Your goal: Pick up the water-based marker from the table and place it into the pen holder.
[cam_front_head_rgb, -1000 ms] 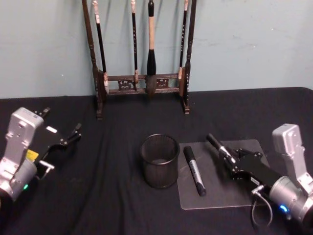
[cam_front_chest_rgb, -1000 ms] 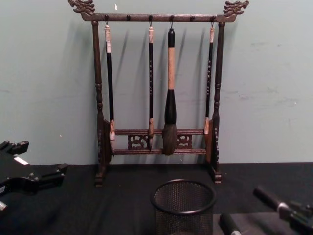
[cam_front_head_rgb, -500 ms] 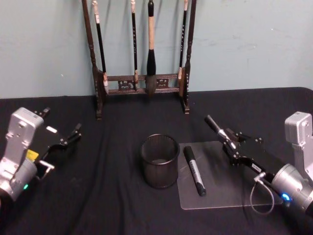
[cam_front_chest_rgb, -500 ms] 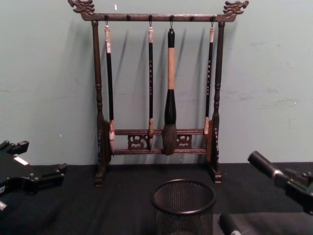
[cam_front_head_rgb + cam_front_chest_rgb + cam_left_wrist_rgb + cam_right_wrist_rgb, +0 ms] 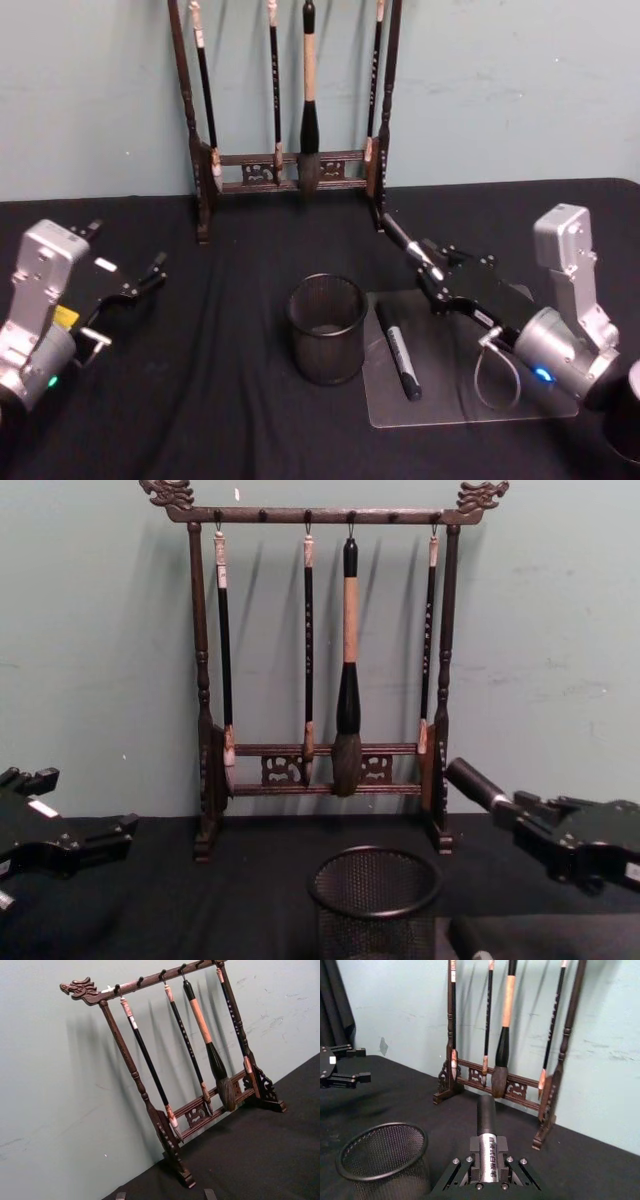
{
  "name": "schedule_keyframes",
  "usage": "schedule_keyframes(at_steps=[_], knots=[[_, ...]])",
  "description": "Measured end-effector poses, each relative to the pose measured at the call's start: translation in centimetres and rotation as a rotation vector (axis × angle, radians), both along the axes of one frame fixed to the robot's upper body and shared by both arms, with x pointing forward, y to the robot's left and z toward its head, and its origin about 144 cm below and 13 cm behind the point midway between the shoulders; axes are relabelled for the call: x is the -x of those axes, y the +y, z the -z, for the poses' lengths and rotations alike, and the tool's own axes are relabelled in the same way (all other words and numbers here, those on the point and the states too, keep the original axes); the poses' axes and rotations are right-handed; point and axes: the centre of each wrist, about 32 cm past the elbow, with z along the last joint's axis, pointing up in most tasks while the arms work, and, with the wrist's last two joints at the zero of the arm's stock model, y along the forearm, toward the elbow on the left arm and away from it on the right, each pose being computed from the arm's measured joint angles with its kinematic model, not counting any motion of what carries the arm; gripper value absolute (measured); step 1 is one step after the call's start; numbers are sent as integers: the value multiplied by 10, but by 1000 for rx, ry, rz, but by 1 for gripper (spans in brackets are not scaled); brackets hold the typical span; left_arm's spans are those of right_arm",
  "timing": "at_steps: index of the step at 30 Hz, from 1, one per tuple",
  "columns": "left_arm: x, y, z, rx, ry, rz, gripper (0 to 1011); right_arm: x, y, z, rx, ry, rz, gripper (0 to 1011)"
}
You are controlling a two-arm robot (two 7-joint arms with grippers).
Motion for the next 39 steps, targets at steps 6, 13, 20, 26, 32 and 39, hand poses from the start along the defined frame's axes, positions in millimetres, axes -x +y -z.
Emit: schedule_keyframes(at_steps=[6,13,20,26,32,39], knots=[[0,0,0,0,0,0,1009,-6,10,-2,12,-23,-30,198],[0,0,0,0,0,0,1009,-15,25,-8,9,-54,-59,198],[0,0,0,0,0,0,1009,-20,43,-11,-5,-72,-101,198],[0,0,0,0,0,0,1009,-23,58,-13,-19,-81,-133,197],[0,0,0,0,0,0,1009,-23,67,-13,-25,-82,-154,198],[0,0,0,0,0,0,1009,-23,75,-12,-31,-82,-175,198]])
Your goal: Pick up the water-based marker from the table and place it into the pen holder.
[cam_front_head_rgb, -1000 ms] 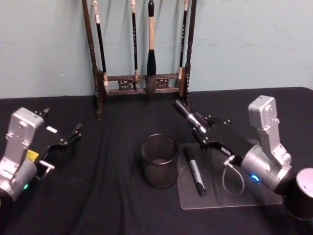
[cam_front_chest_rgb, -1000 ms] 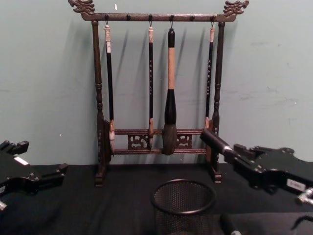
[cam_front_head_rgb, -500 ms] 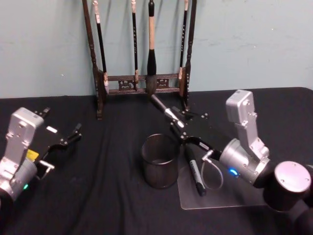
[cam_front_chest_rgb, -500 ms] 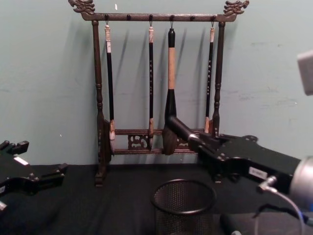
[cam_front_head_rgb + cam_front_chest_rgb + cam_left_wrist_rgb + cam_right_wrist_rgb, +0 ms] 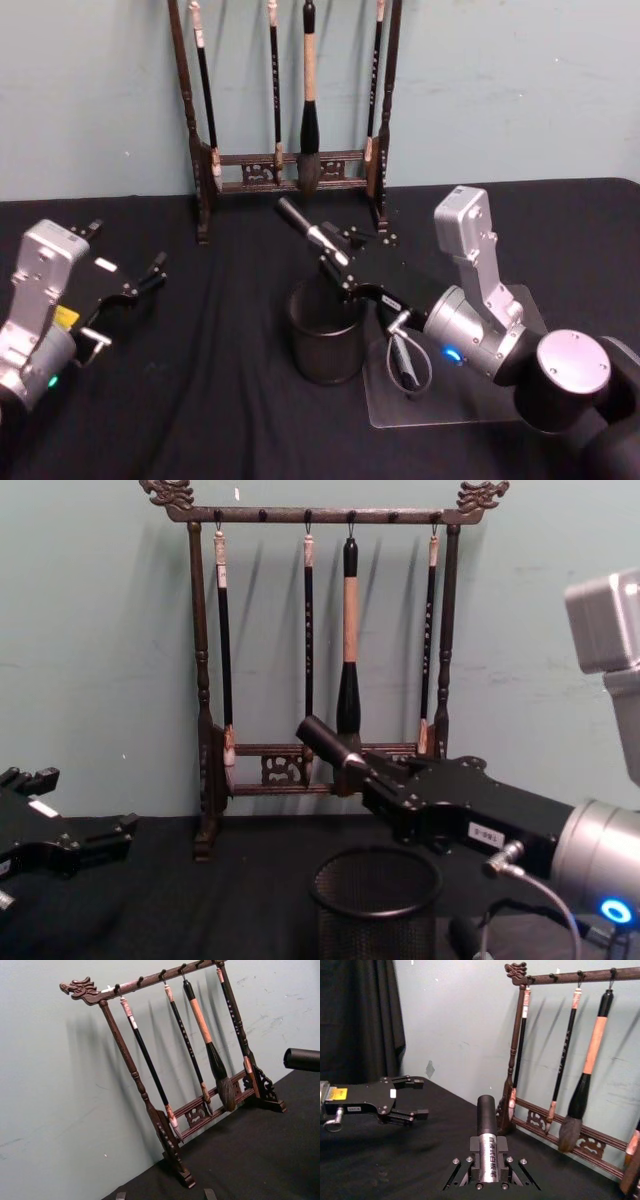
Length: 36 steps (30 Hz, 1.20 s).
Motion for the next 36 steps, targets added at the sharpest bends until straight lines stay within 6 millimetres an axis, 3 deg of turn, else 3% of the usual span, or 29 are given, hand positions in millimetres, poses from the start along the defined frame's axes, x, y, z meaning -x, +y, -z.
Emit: schedule_keyframes(at_steps=[15,31,36], knots=[[0,0,0,0,0,0,1009,-1,18,5,-14,14,-39,198],[0,0,0,0,0,0,1009,-1,19,5,-14,18,-39,201],[0,0,0,0,0,0,1009,-1,19,5,-14,18,-38,361]])
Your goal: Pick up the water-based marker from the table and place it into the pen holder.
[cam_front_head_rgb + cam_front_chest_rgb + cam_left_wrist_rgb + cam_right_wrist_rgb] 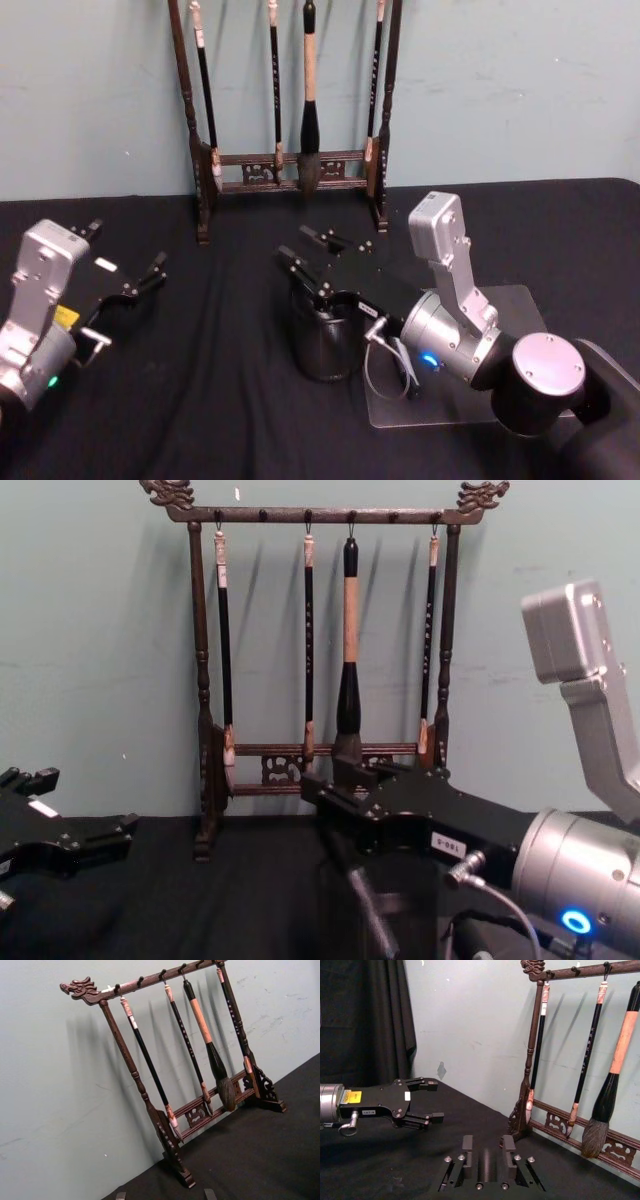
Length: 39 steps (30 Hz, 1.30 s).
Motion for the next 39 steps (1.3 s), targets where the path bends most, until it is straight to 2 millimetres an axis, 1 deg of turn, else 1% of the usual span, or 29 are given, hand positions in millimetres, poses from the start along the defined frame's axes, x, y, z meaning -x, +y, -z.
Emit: schedule_keyframes(at_steps=[1,4,5,7,13,16,17,22,39], knots=[[0,0,0,0,0,0,1009,0,0,0,0,0,0,381],[0,0,0,0,0,0,1009,0,0,0,0,0,1,482],[0,0,0,0,0,0,1009,0,0,0,0,0,1,543],[0,0,0,0,0,0,1009,0,0,0,0,0,1,582],[0,0,0,0,0,0,1009,0,0,0,0,0,1,781],[0,0,0,0,0,0,1009,0,0,0,0,0,1,848],[0,0,0,0,0,0,1009,0,0,0,0,0,1,898],[0,0,0,0,0,0,1009,0,0,0,0,0,1,1002],[0,0,0,0,0,0,1009,15,-19,-11,15,1,113,1000]])
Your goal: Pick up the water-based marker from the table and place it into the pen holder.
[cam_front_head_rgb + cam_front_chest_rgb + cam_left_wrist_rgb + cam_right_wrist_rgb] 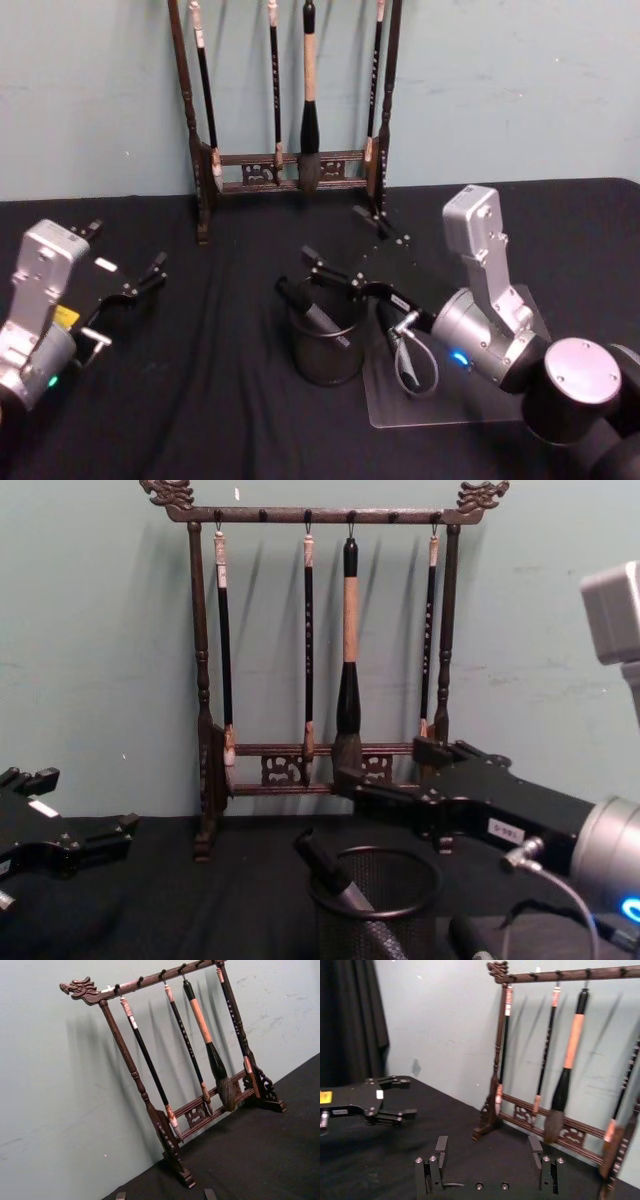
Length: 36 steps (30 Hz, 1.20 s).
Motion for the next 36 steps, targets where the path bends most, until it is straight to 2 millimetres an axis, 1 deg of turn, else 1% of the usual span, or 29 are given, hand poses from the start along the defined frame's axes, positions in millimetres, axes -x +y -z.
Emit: schedule_keyframes(at_steps=[8,17,27,36], knots=[[0,0,0,0,0,0,1009,15,-1,-8,48,36,139,1000],[0,0,0,0,0,0,1009,27,-1,-16,73,64,257,1000],[0,0,0,0,0,0,1009,41,-2,-22,74,75,335,1000],[0,0,0,0,0,0,1009,47,-1,-23,102,131,379,1000]])
